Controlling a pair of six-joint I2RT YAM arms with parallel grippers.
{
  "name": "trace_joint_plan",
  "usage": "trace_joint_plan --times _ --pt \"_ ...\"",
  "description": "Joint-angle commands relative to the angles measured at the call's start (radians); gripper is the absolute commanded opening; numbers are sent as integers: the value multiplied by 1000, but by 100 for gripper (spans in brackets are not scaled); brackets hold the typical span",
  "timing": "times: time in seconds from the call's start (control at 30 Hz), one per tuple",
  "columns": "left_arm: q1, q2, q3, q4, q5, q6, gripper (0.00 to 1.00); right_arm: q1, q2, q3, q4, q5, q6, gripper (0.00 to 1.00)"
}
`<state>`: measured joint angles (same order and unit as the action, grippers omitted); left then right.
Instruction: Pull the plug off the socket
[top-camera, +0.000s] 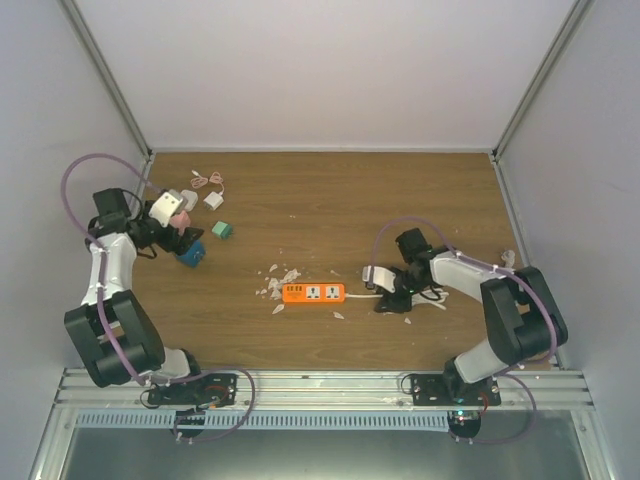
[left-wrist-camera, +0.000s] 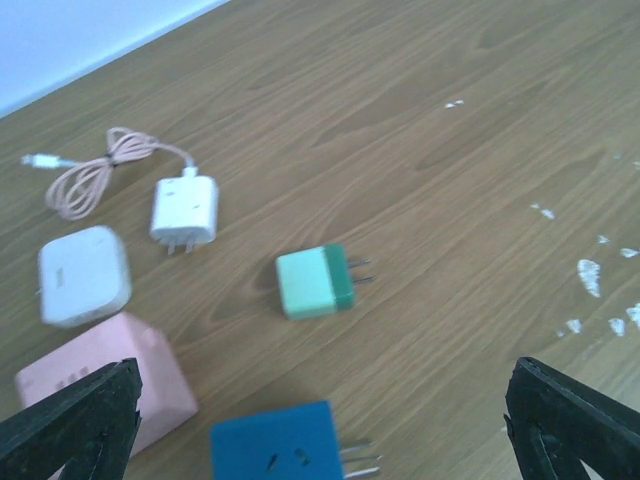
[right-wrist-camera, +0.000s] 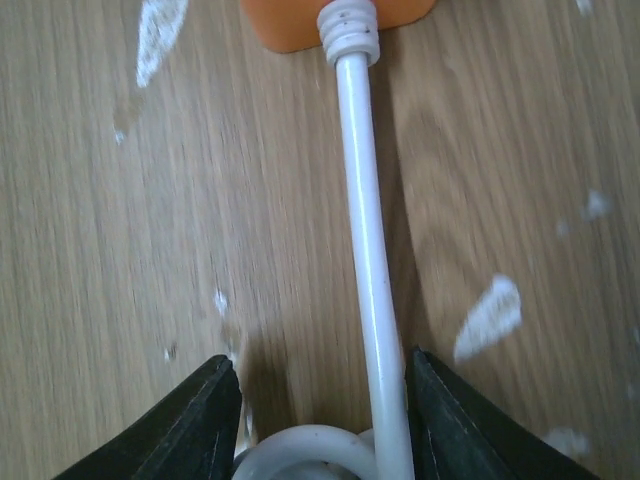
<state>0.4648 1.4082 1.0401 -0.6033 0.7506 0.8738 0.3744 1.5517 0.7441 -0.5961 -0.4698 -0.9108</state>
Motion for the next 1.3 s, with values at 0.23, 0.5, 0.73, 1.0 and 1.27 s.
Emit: trace_joint_plan --times 0.23,0.5,0.73,1.0,1.27 --pt "-230 -26 -43 84 -114 -109 99 -249 -129 -126 -115 69 -152 45" --pt "-329 -7 -13 67 -155 -153 99 -432 -201 -182 -162 88 -267 46" --pt "-437 11 -32 59 -219 -188 99 -537 -215 -159 -192 74 -308 46" --pt "-529 5 -31 46 -321 -204 99 -547 -211 -28 -299 1 -292 67" --pt "-529 -13 64 1 -265 -226 99 -544 -197 147 -410 -120 -279 78"
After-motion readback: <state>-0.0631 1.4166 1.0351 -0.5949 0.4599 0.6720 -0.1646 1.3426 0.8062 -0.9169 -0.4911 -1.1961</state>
